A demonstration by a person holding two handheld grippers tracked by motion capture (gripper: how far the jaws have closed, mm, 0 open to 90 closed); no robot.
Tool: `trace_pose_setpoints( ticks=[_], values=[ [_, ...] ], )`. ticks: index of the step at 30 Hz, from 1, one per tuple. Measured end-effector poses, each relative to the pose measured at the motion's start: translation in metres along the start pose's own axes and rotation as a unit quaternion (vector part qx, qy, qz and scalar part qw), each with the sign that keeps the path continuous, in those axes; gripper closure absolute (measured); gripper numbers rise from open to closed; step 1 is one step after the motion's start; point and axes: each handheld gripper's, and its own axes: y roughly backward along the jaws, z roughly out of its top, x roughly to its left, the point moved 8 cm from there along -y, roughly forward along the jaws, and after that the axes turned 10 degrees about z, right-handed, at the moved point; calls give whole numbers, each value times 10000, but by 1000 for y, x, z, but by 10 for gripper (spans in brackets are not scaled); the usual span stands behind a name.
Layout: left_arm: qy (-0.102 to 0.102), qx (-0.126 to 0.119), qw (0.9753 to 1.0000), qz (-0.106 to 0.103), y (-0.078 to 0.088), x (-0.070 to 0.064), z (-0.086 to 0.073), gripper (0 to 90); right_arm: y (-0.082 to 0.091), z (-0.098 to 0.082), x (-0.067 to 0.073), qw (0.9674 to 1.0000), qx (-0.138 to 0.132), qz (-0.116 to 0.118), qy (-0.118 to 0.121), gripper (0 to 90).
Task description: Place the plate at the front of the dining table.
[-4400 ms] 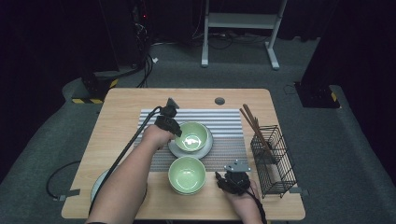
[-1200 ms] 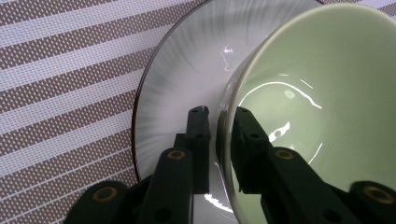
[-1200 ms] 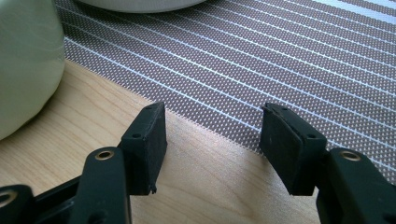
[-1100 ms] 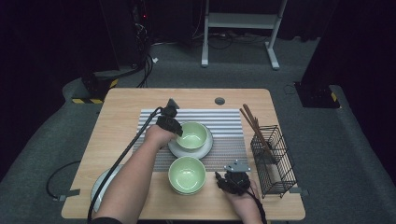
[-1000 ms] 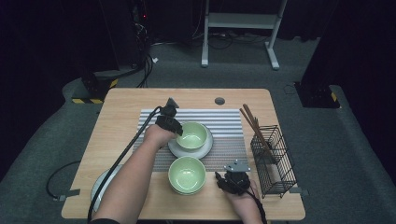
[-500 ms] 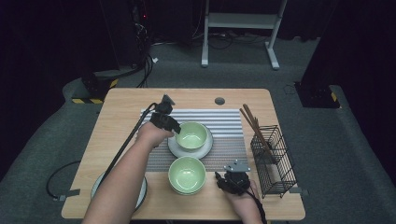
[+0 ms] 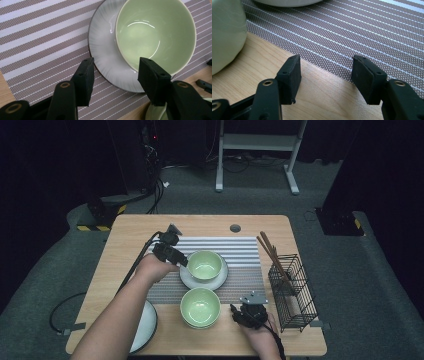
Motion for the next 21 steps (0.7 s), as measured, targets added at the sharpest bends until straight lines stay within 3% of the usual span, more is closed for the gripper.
trace_pose_setpoints(
  ticks=[10, 21],
  values=[
    [-157, -20, 9998, 95, -5, 8, -20, 442, 0, 0, 0, 10000, -5, -2, -1, 407],
    [-251, -112, 9996, 68, -13, 14, -41, 425, 0, 0, 0, 10000, -7, -5, 2, 407]
  ],
)
